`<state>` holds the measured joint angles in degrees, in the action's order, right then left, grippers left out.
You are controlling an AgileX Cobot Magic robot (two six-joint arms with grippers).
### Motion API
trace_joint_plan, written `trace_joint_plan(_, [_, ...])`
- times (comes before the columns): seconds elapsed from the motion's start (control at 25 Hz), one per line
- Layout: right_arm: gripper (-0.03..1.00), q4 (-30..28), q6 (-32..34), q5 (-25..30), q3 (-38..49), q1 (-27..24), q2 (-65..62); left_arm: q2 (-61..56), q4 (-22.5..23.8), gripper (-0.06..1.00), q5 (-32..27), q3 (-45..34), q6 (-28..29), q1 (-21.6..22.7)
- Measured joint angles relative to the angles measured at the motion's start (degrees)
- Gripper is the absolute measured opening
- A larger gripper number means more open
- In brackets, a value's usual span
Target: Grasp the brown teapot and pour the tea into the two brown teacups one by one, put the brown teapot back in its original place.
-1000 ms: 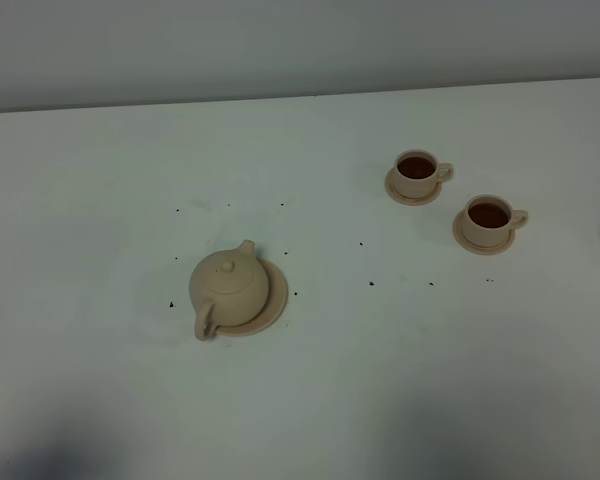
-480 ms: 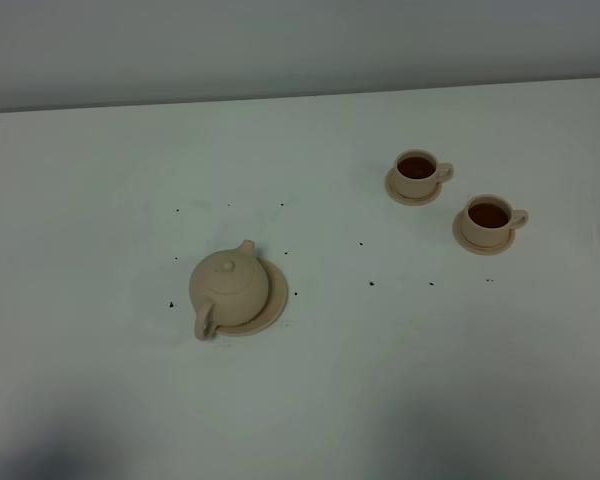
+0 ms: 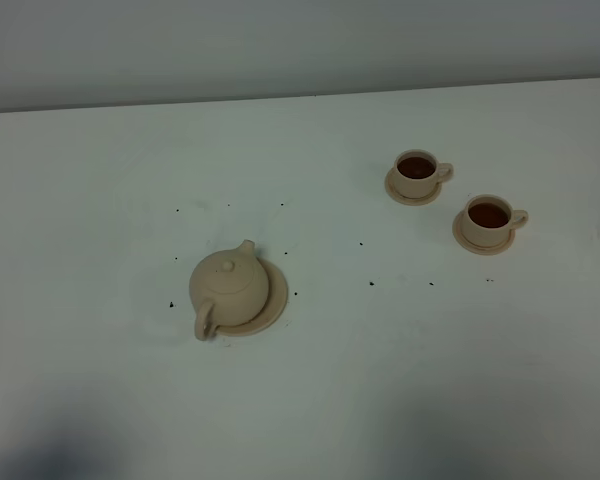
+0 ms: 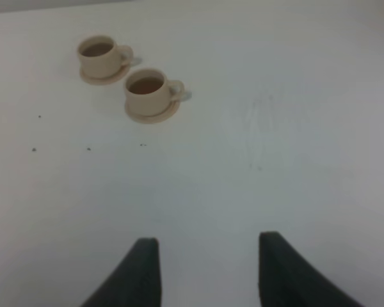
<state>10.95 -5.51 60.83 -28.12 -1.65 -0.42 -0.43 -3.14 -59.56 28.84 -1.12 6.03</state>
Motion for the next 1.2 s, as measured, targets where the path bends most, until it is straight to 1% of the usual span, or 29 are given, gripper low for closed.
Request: trace_joint_plan(1.2, [0.39, 0.0, 0.0, 0.0, 0.0, 0.0, 0.0, 0.0, 0.0, 0.31, 0.0, -0.1, 0.0, 0.0])
